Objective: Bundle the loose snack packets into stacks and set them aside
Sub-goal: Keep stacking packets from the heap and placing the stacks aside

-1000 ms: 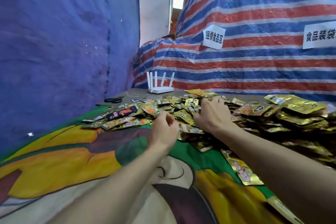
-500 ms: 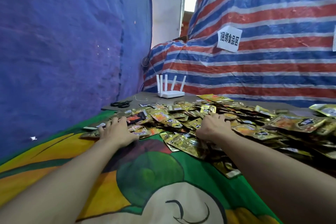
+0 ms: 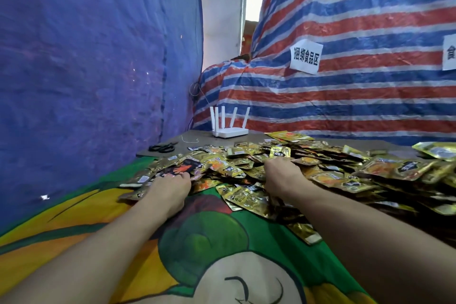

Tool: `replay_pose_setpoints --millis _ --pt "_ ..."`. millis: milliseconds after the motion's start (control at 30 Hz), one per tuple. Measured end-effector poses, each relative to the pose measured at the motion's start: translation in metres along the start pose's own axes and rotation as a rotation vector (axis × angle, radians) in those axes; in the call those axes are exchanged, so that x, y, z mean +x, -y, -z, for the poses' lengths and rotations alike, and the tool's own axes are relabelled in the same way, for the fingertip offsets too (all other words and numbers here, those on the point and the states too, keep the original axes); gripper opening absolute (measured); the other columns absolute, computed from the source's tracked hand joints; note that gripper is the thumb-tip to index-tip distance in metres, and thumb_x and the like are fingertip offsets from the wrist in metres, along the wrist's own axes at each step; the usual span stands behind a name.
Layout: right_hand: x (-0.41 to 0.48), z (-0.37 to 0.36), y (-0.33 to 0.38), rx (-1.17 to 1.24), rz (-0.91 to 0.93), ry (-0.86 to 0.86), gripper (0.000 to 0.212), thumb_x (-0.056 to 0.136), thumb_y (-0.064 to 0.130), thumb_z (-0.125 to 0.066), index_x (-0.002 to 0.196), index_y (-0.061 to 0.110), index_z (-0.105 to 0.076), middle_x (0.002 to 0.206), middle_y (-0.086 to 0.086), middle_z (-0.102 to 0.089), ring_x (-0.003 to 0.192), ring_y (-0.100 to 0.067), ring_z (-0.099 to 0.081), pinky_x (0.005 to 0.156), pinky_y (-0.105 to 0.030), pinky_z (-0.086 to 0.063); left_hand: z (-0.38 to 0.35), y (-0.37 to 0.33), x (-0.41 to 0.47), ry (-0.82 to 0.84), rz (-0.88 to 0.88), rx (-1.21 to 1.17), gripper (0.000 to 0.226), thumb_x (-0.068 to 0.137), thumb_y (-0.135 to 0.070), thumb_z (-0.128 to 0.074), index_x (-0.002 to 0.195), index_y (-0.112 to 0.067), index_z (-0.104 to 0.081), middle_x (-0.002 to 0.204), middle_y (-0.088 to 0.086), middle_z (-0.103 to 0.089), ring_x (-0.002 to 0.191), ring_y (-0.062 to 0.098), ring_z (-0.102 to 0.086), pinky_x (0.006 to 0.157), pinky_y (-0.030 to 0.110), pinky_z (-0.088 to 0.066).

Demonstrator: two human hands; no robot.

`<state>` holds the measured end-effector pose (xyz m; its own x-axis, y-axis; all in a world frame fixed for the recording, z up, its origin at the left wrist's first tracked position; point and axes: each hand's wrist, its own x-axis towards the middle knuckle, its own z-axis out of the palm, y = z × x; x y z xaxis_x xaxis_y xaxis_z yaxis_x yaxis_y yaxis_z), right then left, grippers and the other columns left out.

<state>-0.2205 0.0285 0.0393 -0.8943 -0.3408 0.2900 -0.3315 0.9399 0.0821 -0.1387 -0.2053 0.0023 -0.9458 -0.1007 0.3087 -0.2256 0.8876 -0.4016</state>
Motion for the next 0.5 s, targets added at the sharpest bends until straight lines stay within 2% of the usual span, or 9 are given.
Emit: replay_pose_setpoints --millis 67,167,233,267,367,433,500 --pt "-0.005 0.002 -0.002 0.002 0.006 -0.04 0.018 0.094 0.004 -0.057 0.111 0.008 -0.061 0.105 -0.009 -0.063 0.098 -0.032 -0.065 0.078 -0.043 -0.057 0.003 -0.004 -0.007 -0.047 0.003 -0.002 0.035 0.097 -0.009 -0.038 0.132 -0.009 -0.04 0.128 0.011 -0.064 0.117 0.031 -0.062 0.085 0.038 -0.047" --pt "-0.013 0.005 -0.007 0.012 0.023 -0.124 0.008 0.094 0.005 -0.06 0.095 0.013 -0.057 0.084 -0.003 -0.053 0.088 -0.029 -0.064 0.067 -0.039 -0.049 0.008 -0.01 -0.017 -0.107 0.052 -0.078 0.032 0.098 -0.012 -0.038 0.13 -0.014 -0.042 0.125 0.006 -0.064 0.116 0.03 -0.062 0.086 0.04 -0.047" --pt "-0.017 0.008 -0.007 0.028 0.002 -0.185 0.017 0.095 0.001 -0.053 0.083 0.014 -0.053 0.08 -0.003 -0.055 0.075 -0.028 -0.06 0.061 -0.037 -0.045 0.014 -0.014 -0.021 -0.185 0.073 -0.138 0.03 0.098 -0.013 -0.037 0.127 -0.016 -0.044 0.129 0.003 -0.059 0.12 0.027 -0.057 0.092 0.04 -0.045" --pt "-0.018 0.01 -0.007 0.039 -0.012 -0.208 0.016 0.095 0.001 -0.051 0.084 0.012 -0.057 0.084 -0.005 -0.059 0.075 -0.028 -0.058 0.061 -0.037 -0.044 0.018 -0.015 -0.023 -0.234 0.074 -0.17 0.03 0.098 -0.013 -0.038 0.127 -0.017 -0.045 0.13 0.003 -0.056 0.121 0.027 -0.054 0.094 0.039 -0.044" --pt "-0.021 0.018 -0.006 0.109 -0.079 -0.262 0.01 0.098 0.009 -0.052 0.095 0.01 -0.062 0.102 -0.01 -0.059 0.097 -0.031 -0.057 0.075 -0.043 -0.046 0.034 -0.022 -0.028 -0.347 0.069 -0.318 0.031 0.095 -0.01 -0.043 0.125 -0.015 -0.05 0.127 0.004 -0.053 0.119 0.026 -0.053 0.091 0.038 -0.045" --pt "-0.024 0.025 -0.005 0.165 -0.155 -0.304 0.013 0.096 0.01 -0.05 0.084 0.015 -0.053 0.098 -0.008 -0.061 0.096 -0.031 -0.059 0.082 -0.045 -0.044 0.047 -0.029 -0.033 -0.376 0.101 -0.457 0.027 0.095 -0.008 -0.042 0.12 -0.015 -0.051 0.122 0.003 -0.053 0.114 0.025 -0.055 0.084 0.038 -0.044" --pt "-0.024 0.031 -0.005 0.255 -0.219 -0.348 0.023 0.096 0.011 -0.047 0.074 0.016 -0.042 0.086 -0.004 -0.061 0.085 -0.028 -0.059 0.08 -0.043 -0.04 0.057 -0.037 -0.037 -0.42 0.163 -0.65 0.017 0.098 -0.008 -0.04 0.11 -0.013 -0.05 0.11 0.003 -0.053 0.102 0.027 -0.056 0.071 0.037 -0.038"
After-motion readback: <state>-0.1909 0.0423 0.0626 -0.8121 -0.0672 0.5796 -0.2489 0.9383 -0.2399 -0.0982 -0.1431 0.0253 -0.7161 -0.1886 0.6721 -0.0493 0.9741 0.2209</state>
